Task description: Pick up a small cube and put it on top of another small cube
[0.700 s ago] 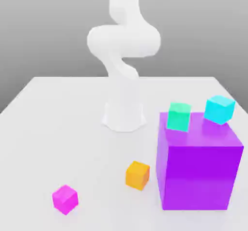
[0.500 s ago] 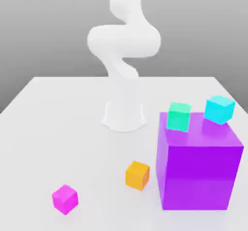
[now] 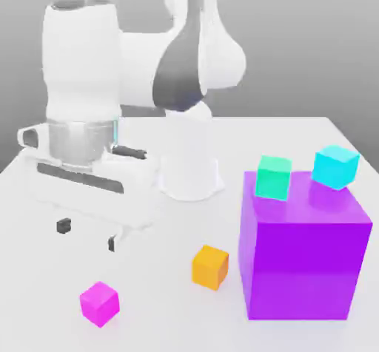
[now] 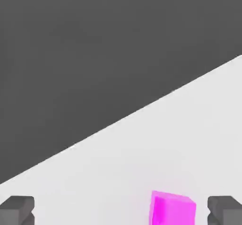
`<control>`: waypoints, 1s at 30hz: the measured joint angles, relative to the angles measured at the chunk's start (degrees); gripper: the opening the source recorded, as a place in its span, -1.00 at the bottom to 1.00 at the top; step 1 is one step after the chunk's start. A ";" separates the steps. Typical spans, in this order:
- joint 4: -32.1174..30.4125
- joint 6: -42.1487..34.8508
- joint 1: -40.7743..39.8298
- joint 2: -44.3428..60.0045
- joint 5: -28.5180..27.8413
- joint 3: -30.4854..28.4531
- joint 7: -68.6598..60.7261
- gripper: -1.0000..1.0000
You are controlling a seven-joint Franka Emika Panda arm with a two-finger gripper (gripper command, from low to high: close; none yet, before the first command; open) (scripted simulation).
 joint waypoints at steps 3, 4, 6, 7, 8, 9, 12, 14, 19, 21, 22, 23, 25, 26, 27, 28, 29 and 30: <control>-1.63 3.06 -1.04 6.27 1.58 -0.33 0.51 0.00; -1.65 4.42 -1.35 8.36 2.20 -0.17 0.30 0.00; -1.12 7.49 -2.14 12.52 3.35 0.66 -0.37 0.00; -0.75 9.10 -2.57 14.60 3.89 1.17 -0.75 0.00; -0.35 10.73 -3.06 16.67 4.33 1.75 -1.07 0.00; 0.02 12.19 -3.51 18.51 4.68 2.27 -1.35 -1.00; 0.02 12.20 -3.52 18.51 4.64 2.28 -1.30 -1.00; 0.02 12.22 -3.53 18.51 4.58 2.29 -1.24 -1.00; -0.94 8.60 -2.83 13.96 3.35 1.30 -0.29 -1.00; -1.77 5.43 -2.41 9.95 2.17 0.62 0.59 -1.00; -1.94 3.58 -1.84 7.88 1.76 1.01 0.84 -1.00; -1.82 1.47 -0.64 5.80 1.67 2.02 0.82 -1.00; -1.43 -2.94 2.33 1.63 1.89 4.72 0.43 -1.00; -1.20 -5.18 4.97 -0.45 2.16 6.06 0.11 -1.00; -0.96 -7.43 7.16 -2.53 2.48 7.17 -0.25 -1.00; -0.72 -9.67 9.57 -4.59 2.83 7.93 -0.62 -1.00; -0.47 -11.92 11.26 -6.66 3.15 8.67 -0.97 -1.00; -0.23 -14.16 12.67 -8.71 3.48 9.52 -1.33 -1.00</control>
